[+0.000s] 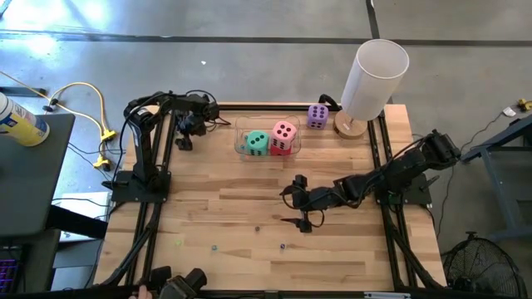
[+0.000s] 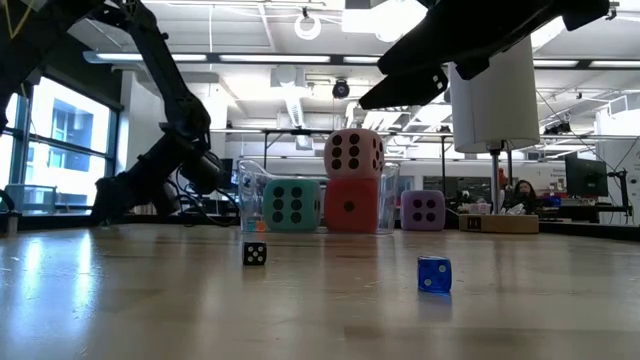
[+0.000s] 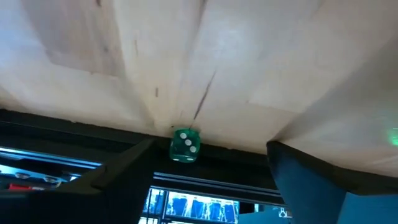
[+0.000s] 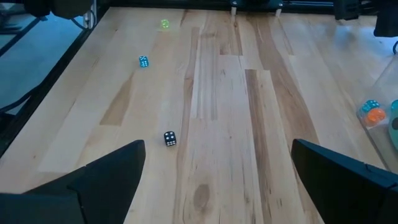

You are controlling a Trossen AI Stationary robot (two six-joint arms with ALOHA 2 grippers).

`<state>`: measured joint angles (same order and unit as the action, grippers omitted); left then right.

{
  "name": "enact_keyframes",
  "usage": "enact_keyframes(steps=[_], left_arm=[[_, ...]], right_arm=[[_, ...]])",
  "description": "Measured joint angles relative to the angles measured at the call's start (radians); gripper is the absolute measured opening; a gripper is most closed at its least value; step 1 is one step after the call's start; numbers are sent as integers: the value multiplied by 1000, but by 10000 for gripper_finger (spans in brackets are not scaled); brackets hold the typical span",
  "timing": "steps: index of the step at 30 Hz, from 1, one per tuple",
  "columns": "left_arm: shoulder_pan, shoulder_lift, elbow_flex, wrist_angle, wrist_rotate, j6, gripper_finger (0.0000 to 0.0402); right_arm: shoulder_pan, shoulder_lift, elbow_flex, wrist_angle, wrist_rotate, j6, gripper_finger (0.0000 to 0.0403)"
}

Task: Pick & Place Dice
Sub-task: Put the small green dice into the transparent bin

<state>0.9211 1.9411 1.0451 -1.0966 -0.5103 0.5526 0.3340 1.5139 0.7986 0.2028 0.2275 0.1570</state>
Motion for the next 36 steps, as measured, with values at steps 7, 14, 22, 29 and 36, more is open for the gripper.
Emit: enact_keyframes(steps=[7,14,22,29,36], left_arm=[[7,0,-3,10,-18,-26,197],[7,0,-3,23,-51,-37,154],[8,1,-3,33,-71,-43,152],[8,1,-2,37,-72,-44,147],[5,-12,-1,55,-81,-48,119]], right_arm=[[0,0,0,0,-3,4,396],[0,0,0,0,-3,4,396],[15,0,0,-4,1,7,396],[21,0,0,-3,5,7,396],[21,0,0,-4,5,7,396]])
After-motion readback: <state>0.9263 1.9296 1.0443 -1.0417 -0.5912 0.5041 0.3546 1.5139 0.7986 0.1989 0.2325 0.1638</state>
